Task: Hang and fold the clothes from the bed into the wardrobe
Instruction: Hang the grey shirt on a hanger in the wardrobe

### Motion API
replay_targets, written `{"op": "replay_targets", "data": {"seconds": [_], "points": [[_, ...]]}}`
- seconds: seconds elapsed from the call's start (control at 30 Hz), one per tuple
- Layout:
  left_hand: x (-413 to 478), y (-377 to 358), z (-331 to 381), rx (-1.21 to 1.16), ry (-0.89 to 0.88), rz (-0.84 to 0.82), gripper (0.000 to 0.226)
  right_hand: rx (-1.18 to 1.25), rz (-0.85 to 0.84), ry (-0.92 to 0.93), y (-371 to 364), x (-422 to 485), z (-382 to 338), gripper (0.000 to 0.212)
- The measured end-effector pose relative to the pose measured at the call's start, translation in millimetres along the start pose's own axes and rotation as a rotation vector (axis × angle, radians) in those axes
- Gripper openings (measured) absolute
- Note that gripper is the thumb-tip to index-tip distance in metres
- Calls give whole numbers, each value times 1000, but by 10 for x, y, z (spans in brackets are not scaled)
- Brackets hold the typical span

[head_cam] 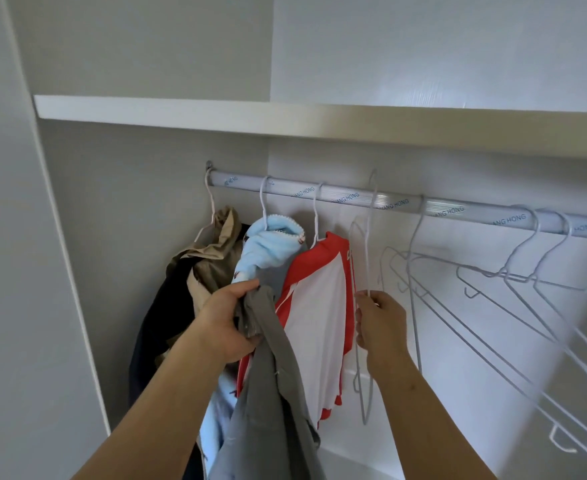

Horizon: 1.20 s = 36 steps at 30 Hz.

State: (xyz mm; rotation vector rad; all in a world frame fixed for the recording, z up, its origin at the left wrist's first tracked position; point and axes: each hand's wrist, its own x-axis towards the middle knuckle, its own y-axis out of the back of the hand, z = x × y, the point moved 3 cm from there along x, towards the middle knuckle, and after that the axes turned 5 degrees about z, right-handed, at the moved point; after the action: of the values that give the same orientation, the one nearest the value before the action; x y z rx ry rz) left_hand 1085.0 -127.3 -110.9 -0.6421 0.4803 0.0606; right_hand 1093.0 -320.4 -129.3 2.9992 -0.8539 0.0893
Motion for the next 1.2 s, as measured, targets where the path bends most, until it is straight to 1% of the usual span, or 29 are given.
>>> {"op": "replay_targets", "data": {"seconds": [0.2, 0.27, 0.43, 0.5, 0.6, 0.7, 0.83, 0.9, 0.93, 1.0, 1.03, 1.07, 1.13, 1.2], "points": [[-354, 411, -34, 26, 60, -31, 19, 55, 44, -53, -121, -606, 28, 15], [-490, 580, -42, 50, 57, -38, 18, 50, 61, -57, -131, -877, 51, 15], [-796, 954, -77, 199, 29, -82, 19, 71, 112, -82, -39, -1605, 152, 18], [-900, 1067, -120, 281, 17, -89, 18, 114, 152, -103, 49, -1893, 235, 17], [-1053, 1196, -241, 356, 43, -97, 16, 146, 211, -113, 188, -2294, 391, 21], [-1162, 1284, -359, 421, 61, -104, 16, 136, 201, -113, 275, -2608, 519, 27], [-1278, 1319, -450, 459, 76, -133, 24, 106, 179, -61, 416, -2838, 563, 35], [-1322, 1313, -476, 482, 69, -135, 25, 84, 189, -5, 493, -2867, 517, 33], [-1346, 1300, -486, 503, 64, -142, 23, 92, 195, 12, 529, -2862, 488, 27], [-1384, 1265, -505, 587, 37, -175, 17, 110, 226, -5, 615, -2833, 466, 18], [-1392, 1247, -512, 654, 7, -189, 13, 92, 262, -32, 674, -2819, 480, 17], [-1398, 1227, -517, 726, -37, -195, 12, 69, 314, -53, 749, -2815, 508, 21], [-1398, 1189, -524, 866, -129, -199, 18, 47, 423, -59, 916, -2828, 576, 34], [-1405, 1166, -515, 998, -218, -168, 23, 58, 471, -70, 1057, -2852, 611, 40]]}}
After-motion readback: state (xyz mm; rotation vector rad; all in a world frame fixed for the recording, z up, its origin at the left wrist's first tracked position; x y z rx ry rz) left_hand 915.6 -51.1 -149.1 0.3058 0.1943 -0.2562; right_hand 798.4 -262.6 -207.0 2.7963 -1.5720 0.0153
